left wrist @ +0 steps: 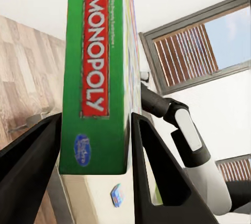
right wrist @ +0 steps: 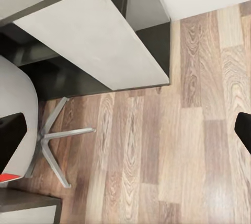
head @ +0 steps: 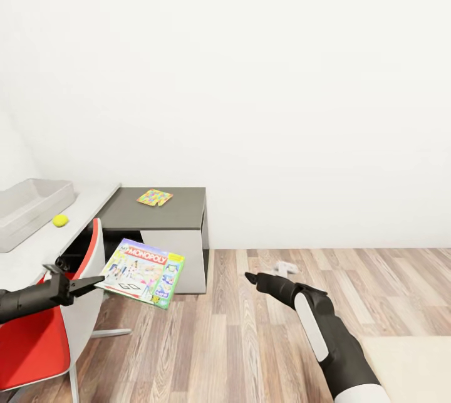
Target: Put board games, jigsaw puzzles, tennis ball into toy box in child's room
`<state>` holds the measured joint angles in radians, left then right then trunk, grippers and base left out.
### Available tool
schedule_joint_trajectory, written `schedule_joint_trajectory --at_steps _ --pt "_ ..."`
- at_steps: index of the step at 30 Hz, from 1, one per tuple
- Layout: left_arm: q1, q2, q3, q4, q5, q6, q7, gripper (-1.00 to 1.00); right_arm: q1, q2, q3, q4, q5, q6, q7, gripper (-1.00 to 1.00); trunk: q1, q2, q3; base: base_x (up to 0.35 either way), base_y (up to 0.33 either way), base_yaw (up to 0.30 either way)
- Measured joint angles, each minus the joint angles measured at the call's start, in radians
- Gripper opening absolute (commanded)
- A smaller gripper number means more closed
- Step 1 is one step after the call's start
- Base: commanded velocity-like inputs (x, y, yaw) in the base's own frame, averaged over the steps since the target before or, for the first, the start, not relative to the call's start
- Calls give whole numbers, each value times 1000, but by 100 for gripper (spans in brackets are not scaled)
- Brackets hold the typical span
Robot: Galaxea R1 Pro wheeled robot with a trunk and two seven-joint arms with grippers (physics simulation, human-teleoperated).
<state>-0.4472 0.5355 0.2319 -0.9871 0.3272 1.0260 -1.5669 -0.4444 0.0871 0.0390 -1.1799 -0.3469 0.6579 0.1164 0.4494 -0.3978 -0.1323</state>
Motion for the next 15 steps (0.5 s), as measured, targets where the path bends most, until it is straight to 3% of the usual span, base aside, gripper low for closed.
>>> schedule_joint_trajectory --at_steps 4,11,15 --pt "-30 -3 2 -19 2 6 0 -100 2 6 0 -18 3 10 -6 100 0 0 0 0 0 0" --pt "-32 -4 3 -31 -1 4 0 -100 2 7 1 -19 5 11 -7 100 0 0 0 4 -7 0" --pt "-32 -3 5 -31 1 5 0 -100 2 8 2 -19 7 11 -7 100 0 0 0 170 -145 102"
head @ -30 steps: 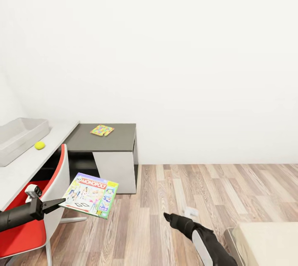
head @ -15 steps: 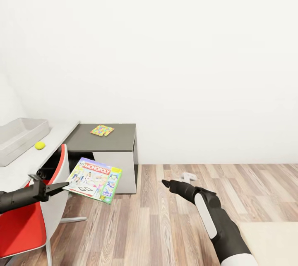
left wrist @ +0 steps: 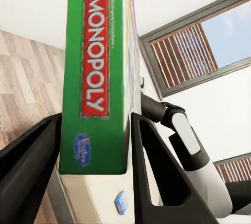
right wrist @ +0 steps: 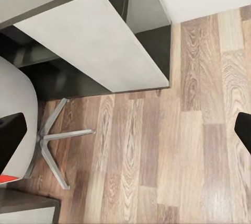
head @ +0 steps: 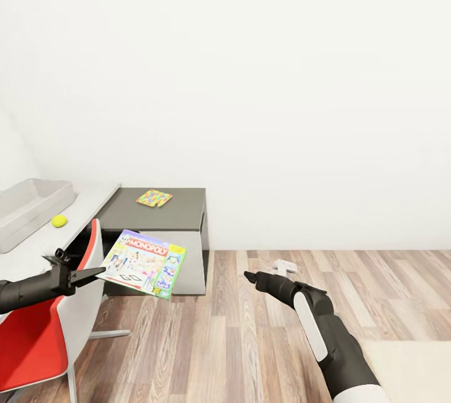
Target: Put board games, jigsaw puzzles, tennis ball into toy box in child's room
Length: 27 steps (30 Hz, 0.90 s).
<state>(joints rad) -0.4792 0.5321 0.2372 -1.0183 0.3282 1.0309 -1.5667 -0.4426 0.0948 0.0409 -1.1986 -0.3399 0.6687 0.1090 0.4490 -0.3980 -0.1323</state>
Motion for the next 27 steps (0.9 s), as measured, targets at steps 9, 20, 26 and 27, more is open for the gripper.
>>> schedule_joint_trajectory --at_steps 9,20,26,27 --pt "0 0 1 0 -1 0 0 -100 0 0 1 1 0 0 0 100 0 0 1 302 -59 273" --pt "0 0 0 0 -4 1 0 -100 -1 0 2 2 1 0 1 100 0 0 1 325 85 292" --pt "0 -1 -1 0 -4 1 0 -100 -1 0 2 2 1 0 1 100 0 0 1 323 112 292" --pt "0 -1 -1 0 -4 1 0 -100 -1 0 2 2 1 0 1 100 0 0 1 323 64 292"
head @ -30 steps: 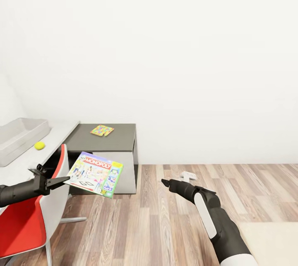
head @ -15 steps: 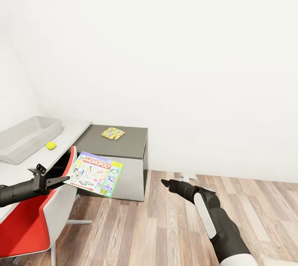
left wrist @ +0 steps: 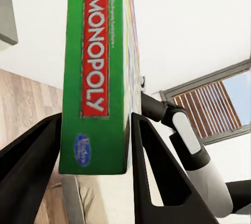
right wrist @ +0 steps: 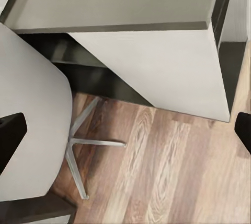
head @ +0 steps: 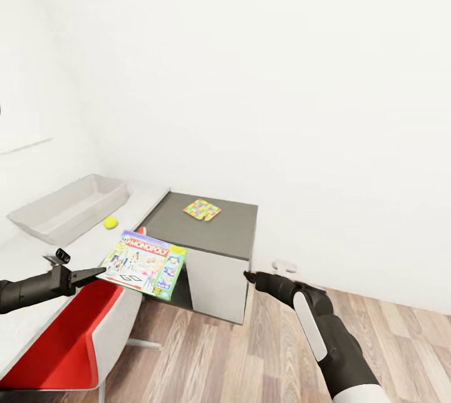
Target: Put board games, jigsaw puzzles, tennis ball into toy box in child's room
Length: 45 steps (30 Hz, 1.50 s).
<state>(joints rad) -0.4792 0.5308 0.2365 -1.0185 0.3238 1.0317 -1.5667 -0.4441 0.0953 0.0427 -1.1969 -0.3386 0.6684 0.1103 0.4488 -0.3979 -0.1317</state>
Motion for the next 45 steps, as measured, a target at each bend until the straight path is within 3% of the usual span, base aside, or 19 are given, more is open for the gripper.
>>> schedule_joint_trajectory --at_steps 15,41,45 --pt "0 0 -2 -1 0 0 0 -100 0 1 1 0 2 0 0 100 0 0 -1 319 -22 292" --pt "0 0 -2 -1 1 0 0 -100 0 1 1 0 4 0 -1 100 0 0 -1 304 -147 292" --pt "0 0 -3 -1 0 0 0 -100 0 1 15 -1 3 1 0 100 0 0 -1 288 -195 188"
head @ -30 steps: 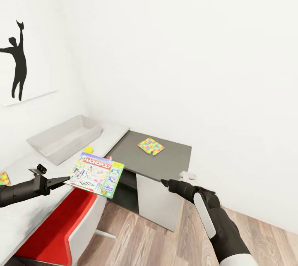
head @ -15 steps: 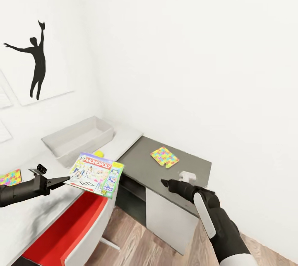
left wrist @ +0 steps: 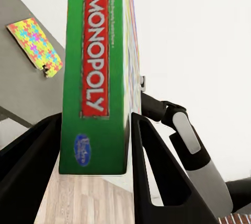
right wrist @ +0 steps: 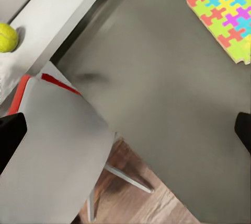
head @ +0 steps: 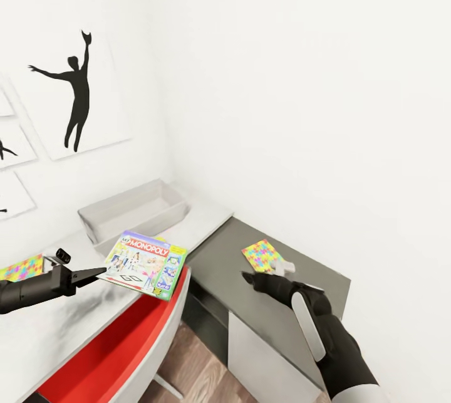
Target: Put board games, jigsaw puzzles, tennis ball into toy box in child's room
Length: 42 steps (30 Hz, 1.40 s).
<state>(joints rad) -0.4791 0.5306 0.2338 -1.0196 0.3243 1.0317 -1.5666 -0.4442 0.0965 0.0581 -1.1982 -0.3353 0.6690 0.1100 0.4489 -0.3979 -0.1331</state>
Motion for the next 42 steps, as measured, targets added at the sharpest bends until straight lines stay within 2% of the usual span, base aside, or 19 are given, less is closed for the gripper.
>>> schedule_joint_trajectory --at_steps 3,11,20,32,42 --pt "0 0 -1 0 -1 0 0 -100 -1 0 28 -1 -1 0 0 100 0 0 0 187 -136 37" --pt "0 0 0 0 2 -1 0 -100 -1 -1 33 0 -1 -2 0 100 0 0 0 20 -15 34" --pt "0 0 0 -1 2 -1 0 -100 -1 0 36 0 -1 -2 -1 100 0 0 0 17 0 267" --pt "0 0 0 -1 0 0 0 -100 -1 0 37 0 0 -2 -1 100 0 0 0 187 62 288" --pt "0 0 1 -2 0 -2 0 -100 -1 0 37 0 0 -2 -1 100 1 0 0 31 21 289"
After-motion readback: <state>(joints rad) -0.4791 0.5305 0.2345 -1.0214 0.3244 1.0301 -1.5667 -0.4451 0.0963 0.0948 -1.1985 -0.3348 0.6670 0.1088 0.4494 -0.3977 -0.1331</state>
